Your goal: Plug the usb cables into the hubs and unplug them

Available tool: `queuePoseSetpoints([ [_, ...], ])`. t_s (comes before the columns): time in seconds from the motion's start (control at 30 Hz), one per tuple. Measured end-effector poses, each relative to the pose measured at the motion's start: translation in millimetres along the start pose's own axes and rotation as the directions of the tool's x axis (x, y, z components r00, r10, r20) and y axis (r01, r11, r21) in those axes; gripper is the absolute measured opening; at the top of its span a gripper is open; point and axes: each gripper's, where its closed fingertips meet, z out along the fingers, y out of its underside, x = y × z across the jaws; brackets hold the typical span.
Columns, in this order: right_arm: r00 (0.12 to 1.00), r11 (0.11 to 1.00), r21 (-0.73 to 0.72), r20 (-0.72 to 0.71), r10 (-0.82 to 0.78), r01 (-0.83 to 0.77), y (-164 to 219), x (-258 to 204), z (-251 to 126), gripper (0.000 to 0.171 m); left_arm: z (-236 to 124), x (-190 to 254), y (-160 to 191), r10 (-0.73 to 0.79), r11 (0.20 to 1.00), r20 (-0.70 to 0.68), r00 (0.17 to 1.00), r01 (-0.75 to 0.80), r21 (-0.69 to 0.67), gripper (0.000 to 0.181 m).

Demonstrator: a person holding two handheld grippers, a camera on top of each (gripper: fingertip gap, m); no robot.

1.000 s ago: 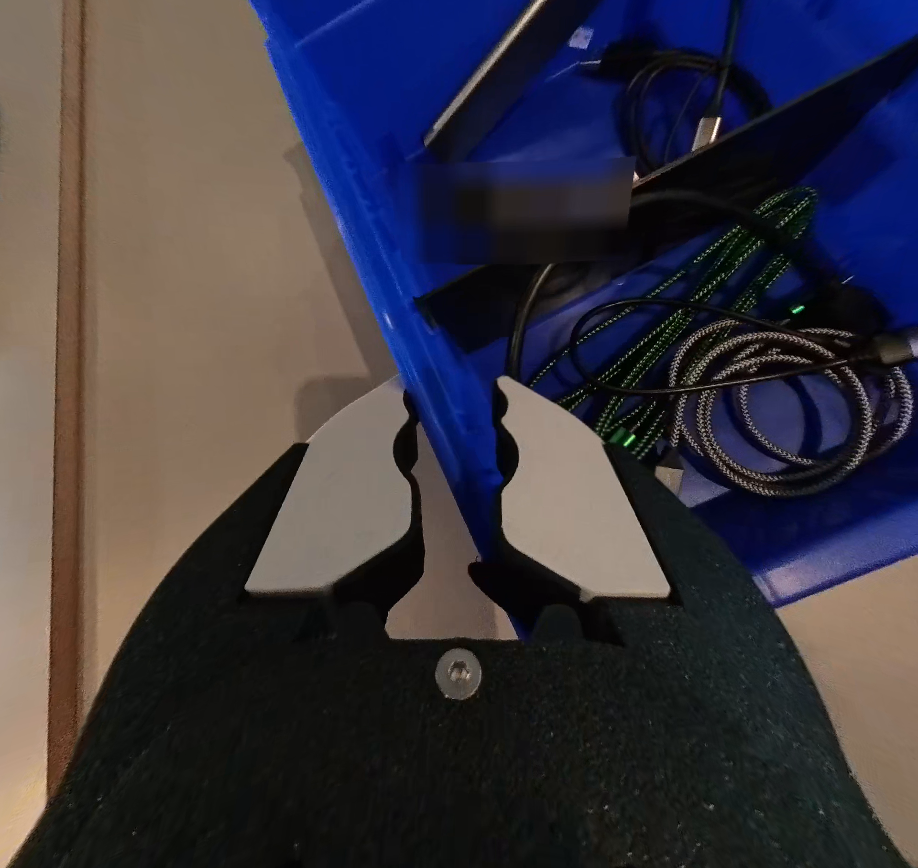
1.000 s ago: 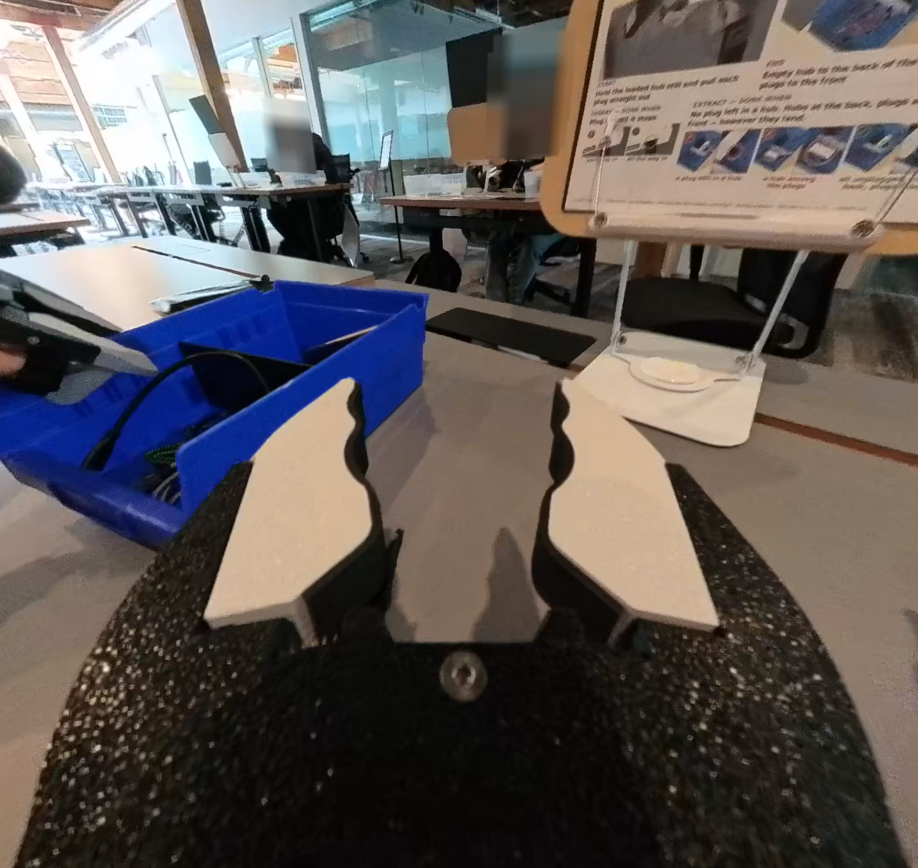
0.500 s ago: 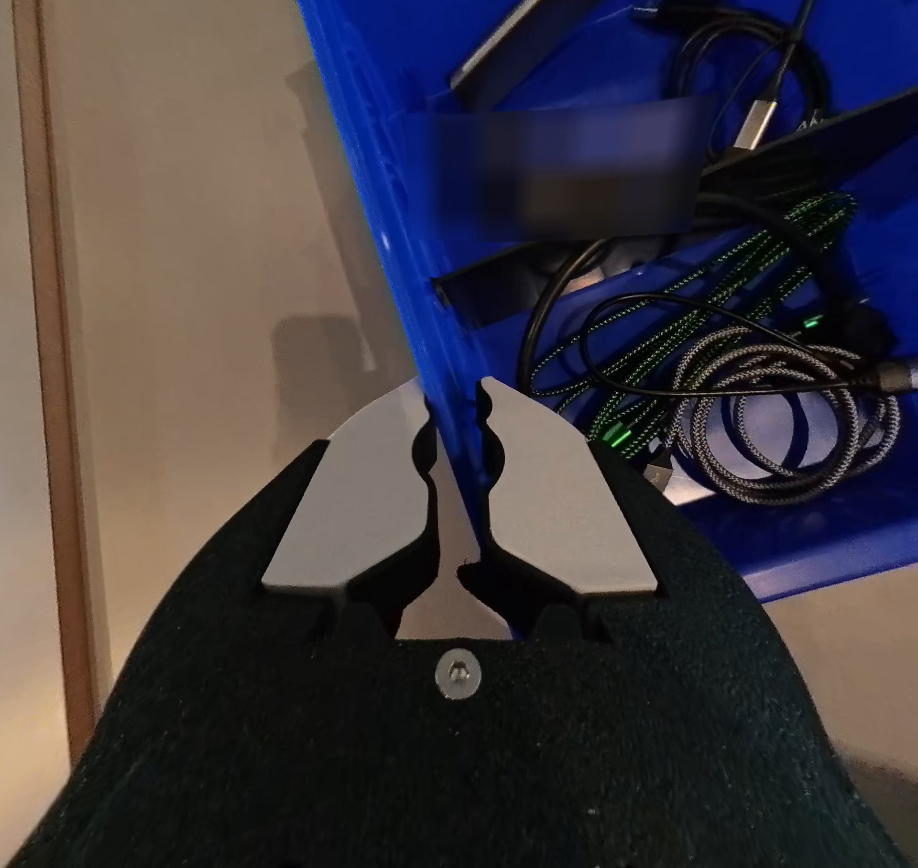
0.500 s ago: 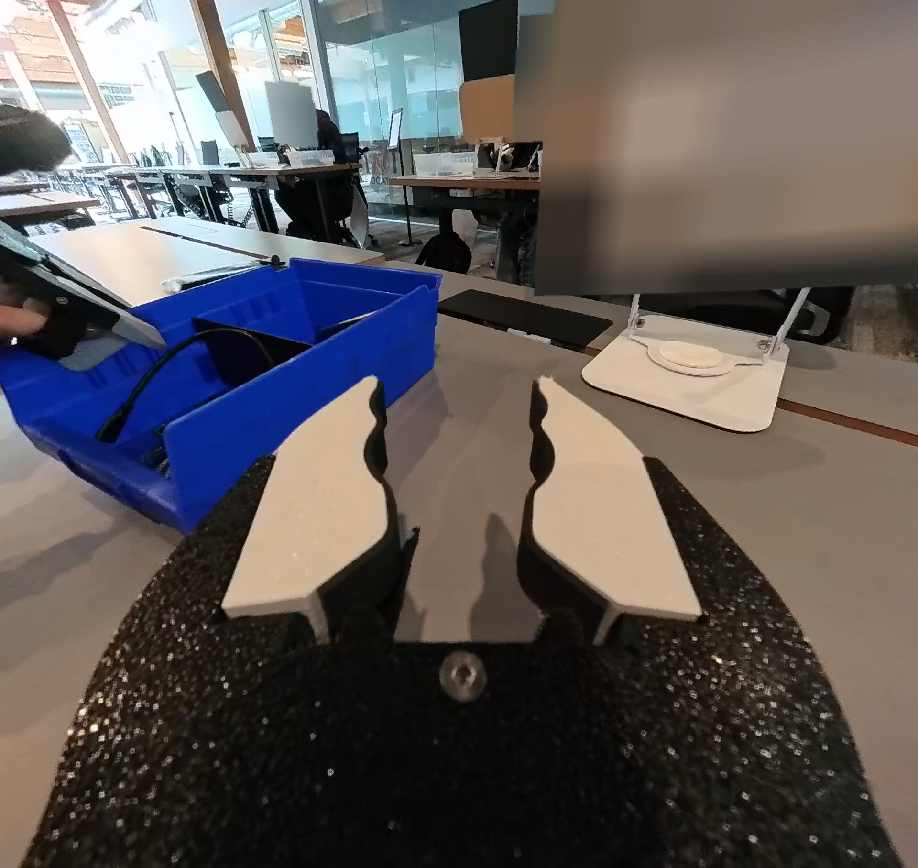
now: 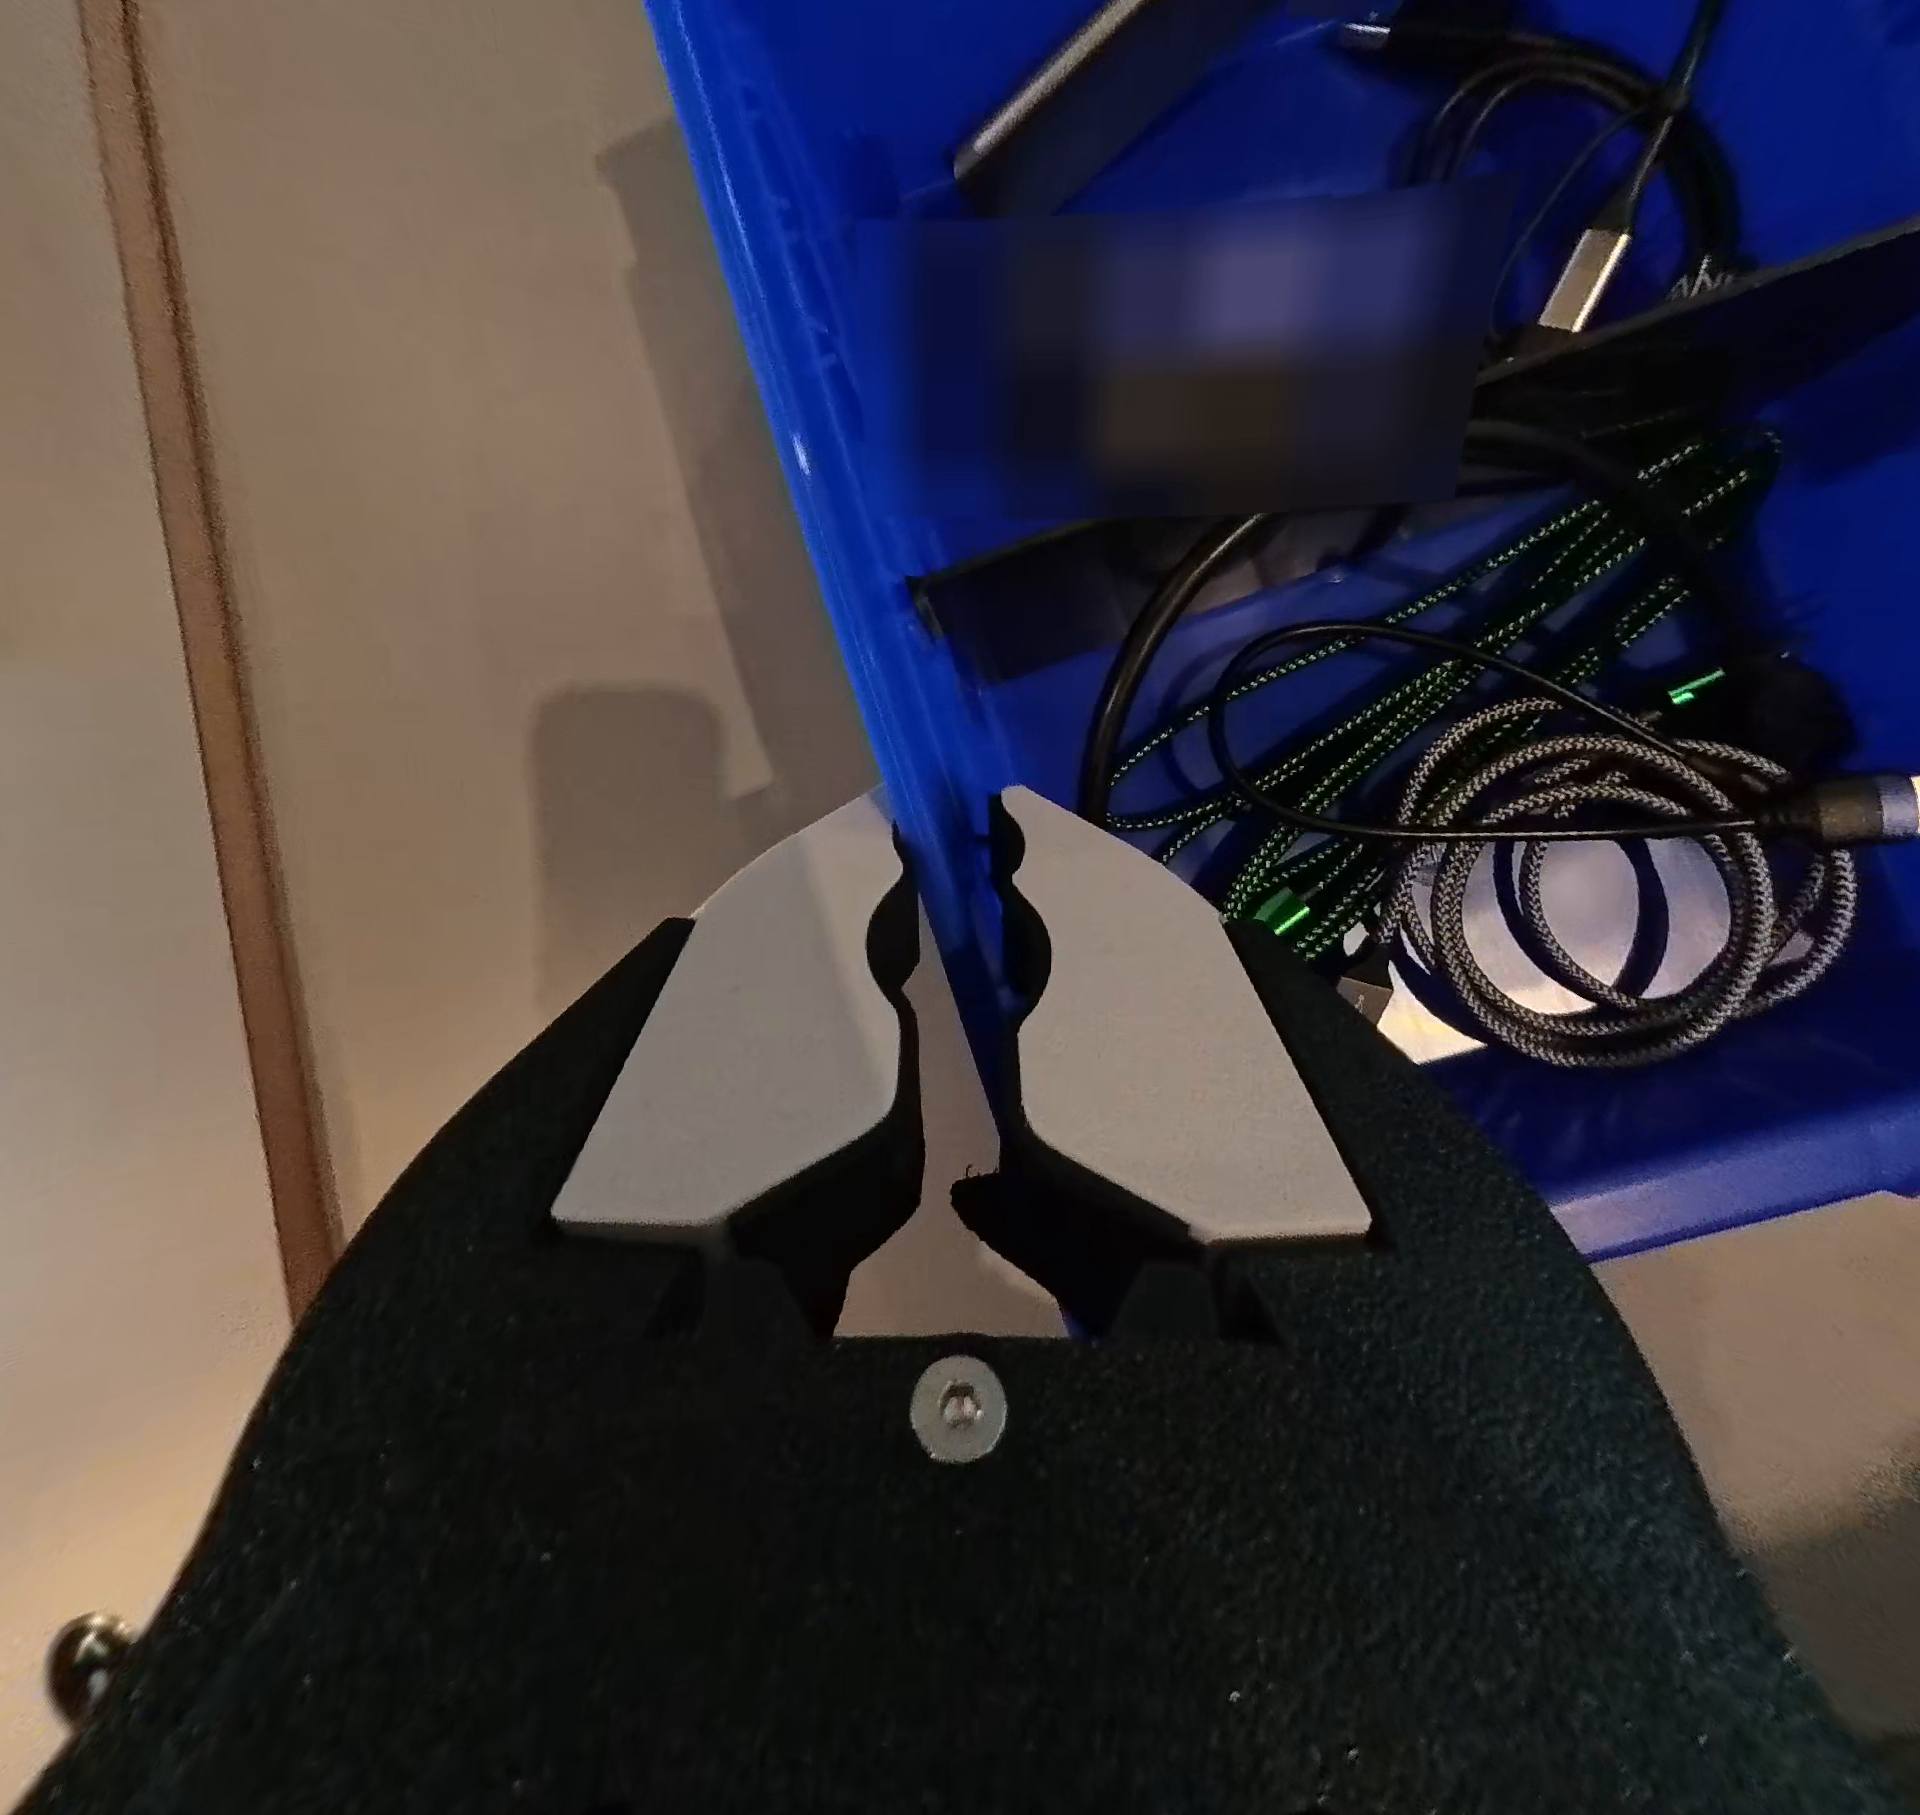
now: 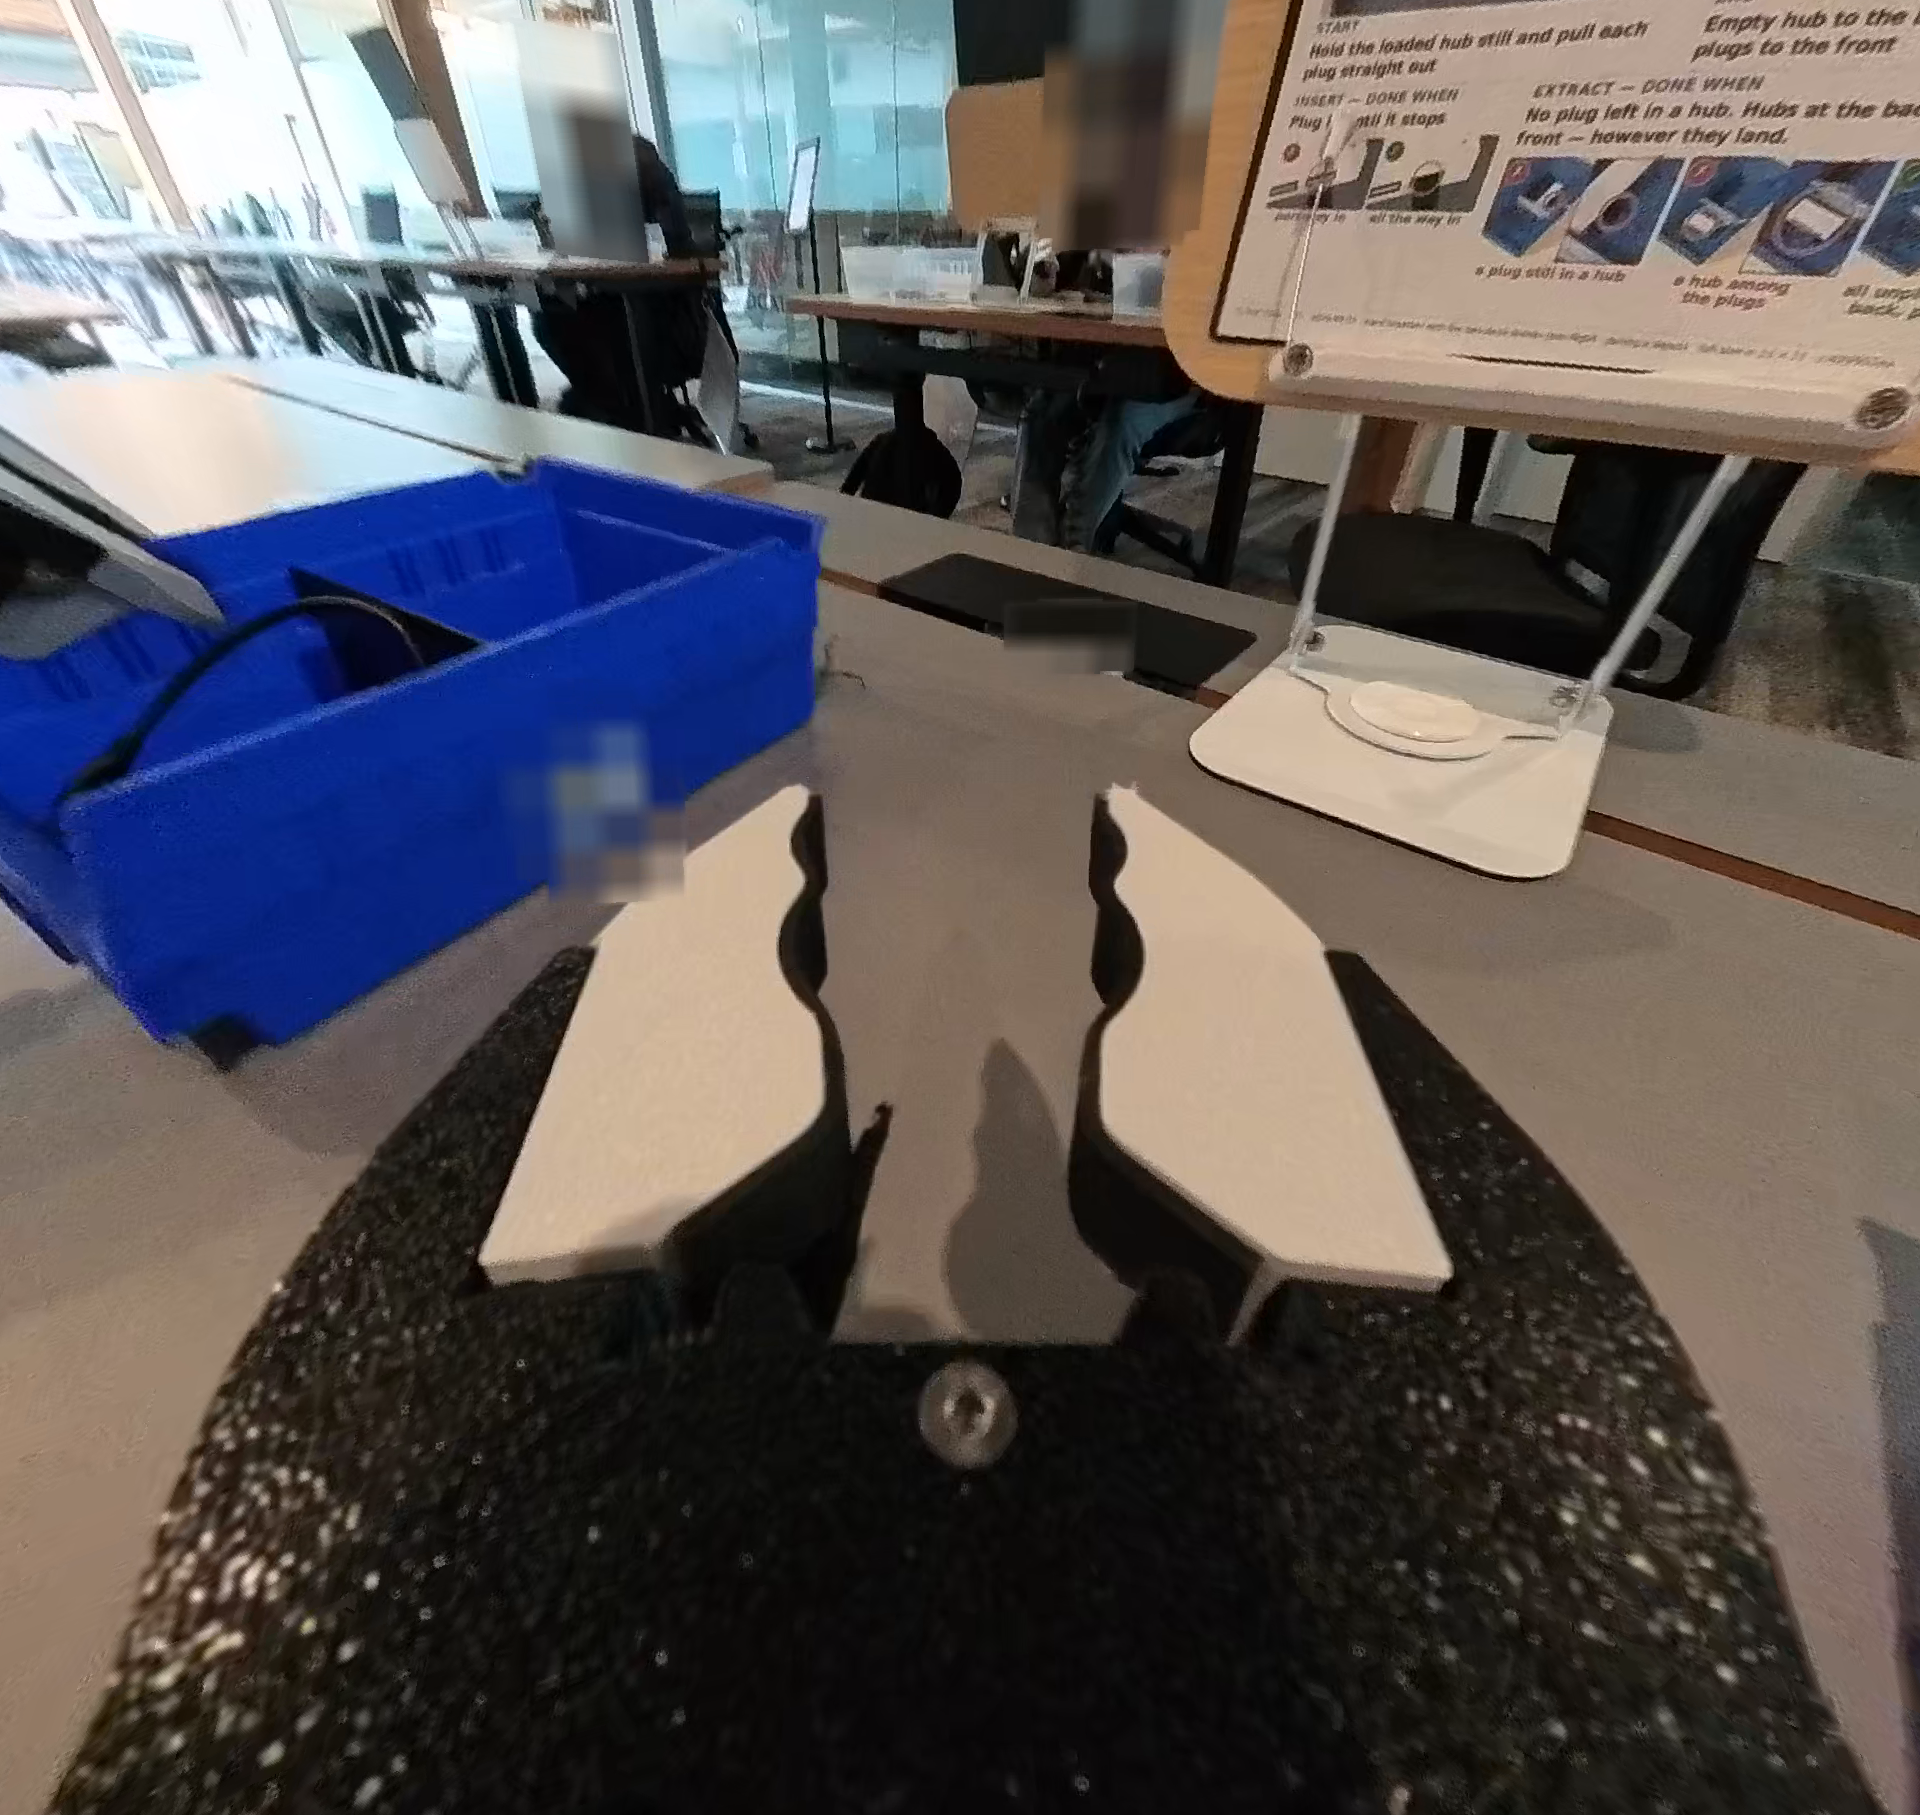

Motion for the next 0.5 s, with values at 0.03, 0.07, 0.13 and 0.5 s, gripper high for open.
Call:
queuePoseSetpoints([
  [0.03,1.000,0.999,-0.024,-0.006,-0.025,0.025,3.1,2.0,-0.4,0.047,-0.4,-4.4,1.7,-0.007,1.000,-0.002,1.000,0.007,0.003,0.010],
  [0.07,0.998,0.997,-0.054,-0.014,-0.054,0.053,6.6,5.3,-1.4,0.045,-0.4,-8.4,3.0,-0.016,1.000,-0.005,1.000,0.016,0.006,0.010],
  [0.13,0.991,0.989,-0.110,-0.079,-0.105,0.096,11.2,21.8,-5.7,0.039,-0.4,-13.0,4.2,-0.007,1.000,-0.004,1.000,0.007,0.018,0.011],
  [0.5,0.843,0.762,-0.646,-0.428,-0.325,-0.034,21.0,147.0,-112.0,0.080,-32.8,-34.5,-6.2,0.075,0.963,0.271,0.960,-0.140,0.230,0.057],
])
